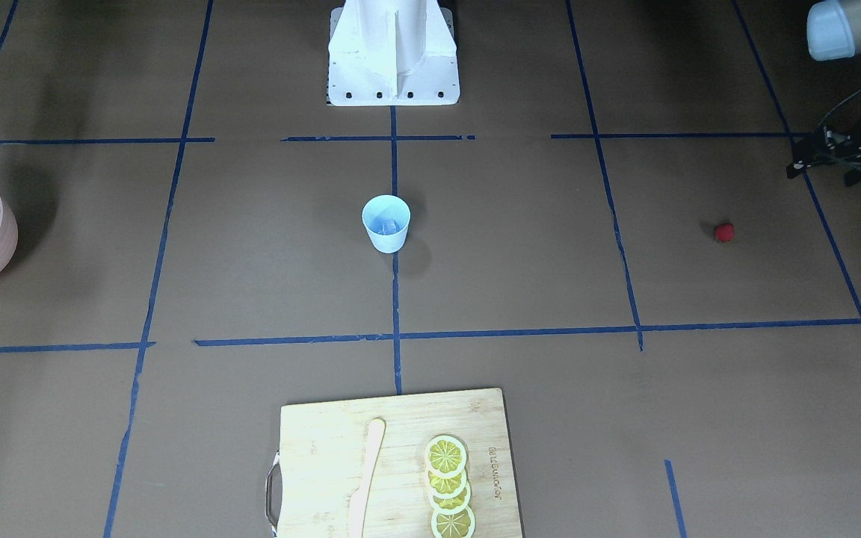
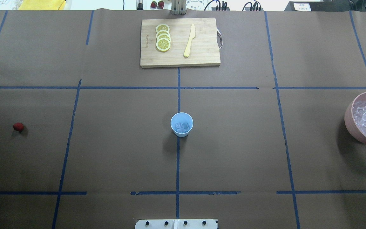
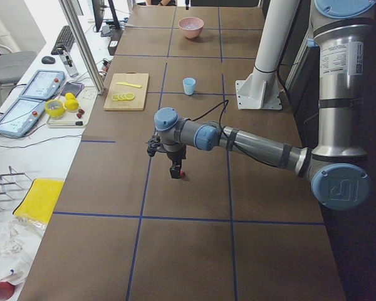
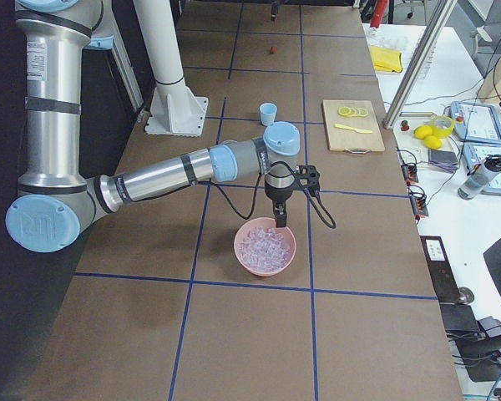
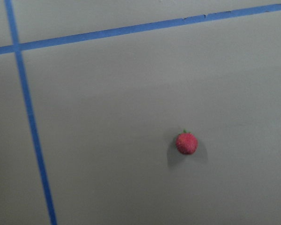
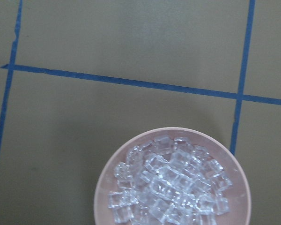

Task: Put ice and strawberries in cup
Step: 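Move the left gripper down over the red strawberry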

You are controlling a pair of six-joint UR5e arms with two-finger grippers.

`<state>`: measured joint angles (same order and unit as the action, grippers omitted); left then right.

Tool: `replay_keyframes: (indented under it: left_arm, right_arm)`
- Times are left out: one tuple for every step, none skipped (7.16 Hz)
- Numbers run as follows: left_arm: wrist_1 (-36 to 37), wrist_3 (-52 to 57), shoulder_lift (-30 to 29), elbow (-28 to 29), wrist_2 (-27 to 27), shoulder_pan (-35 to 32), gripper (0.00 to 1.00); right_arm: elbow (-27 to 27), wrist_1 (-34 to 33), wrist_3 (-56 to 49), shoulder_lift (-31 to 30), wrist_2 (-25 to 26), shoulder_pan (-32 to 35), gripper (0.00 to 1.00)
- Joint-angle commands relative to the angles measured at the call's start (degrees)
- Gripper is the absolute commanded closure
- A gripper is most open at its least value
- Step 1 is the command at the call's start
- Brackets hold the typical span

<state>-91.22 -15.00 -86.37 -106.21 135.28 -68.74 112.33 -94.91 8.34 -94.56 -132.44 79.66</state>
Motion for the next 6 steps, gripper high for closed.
replay_keyframes:
  left_arm:
    - [-9.6,-7.0,-1.8,6.3,-2.7,6.1,0.0]
    - [-11.2,-12.2,-3.0,7.8,-4.7,8.3,0.0]
    - [-12.6,-19.3,-3.9,8.0,-7.6,11.8,0.0]
    - [-15.4,-22.4,-3.6,8.5,-11.7,13.9,0.0]
    - [-15.6,-22.7,-3.5,8.6,-11.7,14.1,0.0]
    - [-15.6,-23.0,-3.7,9.7,-11.7,14.4,0.0]
  right_arm:
    - [-2.2,-2.6,-9.5,0.1,0.1,3.7,0.0]
    - [-2.3,-2.6,-9.7,0.2,0.1,3.9,0.0]
    - [-2.4,-2.6,-9.7,0.3,0.1,3.9,0.0]
    - [-2.5,-2.6,-9.7,0.3,0.1,3.8,0.0]
    - [-2.5,-2.6,-9.6,0.4,0.1,3.8,0.0]
    - [-2.5,-2.6,-9.6,0.4,0.1,3.8,0.0]
